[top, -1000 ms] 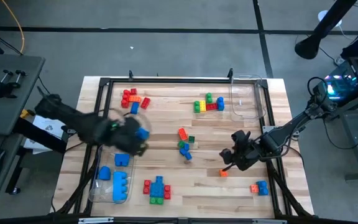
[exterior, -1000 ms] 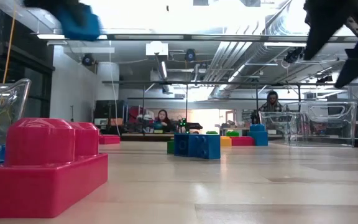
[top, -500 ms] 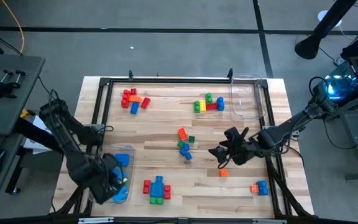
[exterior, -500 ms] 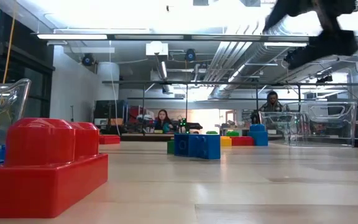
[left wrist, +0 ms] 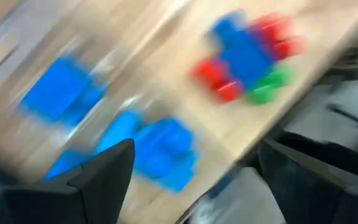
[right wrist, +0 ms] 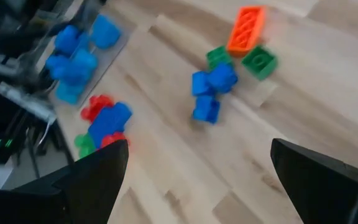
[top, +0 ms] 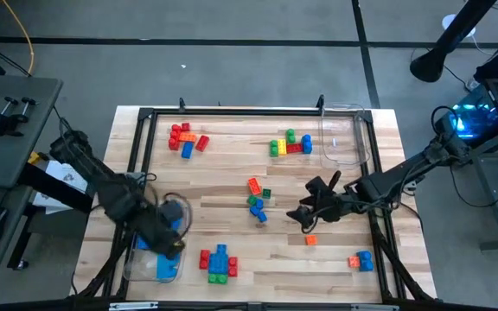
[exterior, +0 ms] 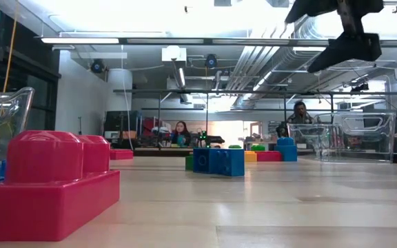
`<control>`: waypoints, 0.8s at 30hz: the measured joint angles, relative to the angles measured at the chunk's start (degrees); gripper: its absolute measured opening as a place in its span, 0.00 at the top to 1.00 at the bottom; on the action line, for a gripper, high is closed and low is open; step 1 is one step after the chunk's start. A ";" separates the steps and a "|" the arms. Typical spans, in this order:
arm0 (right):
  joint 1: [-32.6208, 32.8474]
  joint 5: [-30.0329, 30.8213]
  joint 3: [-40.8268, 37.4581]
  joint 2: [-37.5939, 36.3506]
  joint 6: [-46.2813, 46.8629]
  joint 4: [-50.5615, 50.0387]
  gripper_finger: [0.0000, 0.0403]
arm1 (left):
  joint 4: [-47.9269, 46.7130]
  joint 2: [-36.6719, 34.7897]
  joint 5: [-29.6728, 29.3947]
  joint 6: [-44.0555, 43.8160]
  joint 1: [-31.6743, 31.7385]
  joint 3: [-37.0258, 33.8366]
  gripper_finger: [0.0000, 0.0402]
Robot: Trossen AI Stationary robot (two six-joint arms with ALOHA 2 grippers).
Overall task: Sort blocks by size
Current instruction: Put the large red game piece into the bottom transparent bin
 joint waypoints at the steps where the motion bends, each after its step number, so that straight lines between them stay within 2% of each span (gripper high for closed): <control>1: 0.50 -0.23 0.00 0.00 -0.12 0.09 0.03 | 2.96 0.14 0.45 4.08 1.95 0.00 0.19; 4: 1.90 -0.34 0.00 0.00 1.21 -0.11 0.03 | 7.08 3.23 3.73 14.02 7.69 0.04 0.20; 8: 3.62 -0.30 0.00 0.00 2.89 -0.62 0.03 | 6.86 11.45 6.71 27.56 12.00 1.76 0.20; 12: 4.71 -0.34 0.00 0.00 2.87 -1.35 0.03 | 8.53 20.15 5.23 51.92 9.82 8.00 0.20; 14: 4.87 -0.36 0.00 0.00 2.86 -2.07 0.03 | 9.29 23.68 2.12 62.97 7.96 11.34 0.20; 16: 4.87 -0.84 0.00 0.00 2.87 -2.56 0.03 | 9.50 26.52 -1.24 70.36 6.27 14.26 0.20; 19: 4.87 -1.10 0.00 0.00 2.54 -2.98 0.03 | 9.40 29.08 -2.61 73.27 4.34 16.00 0.20; 24: 4.87 -0.98 0.00 0.00 2.46 -3.59 0.03 | 8.13 30.00 -0.91 66.99 1.16 13.98 0.20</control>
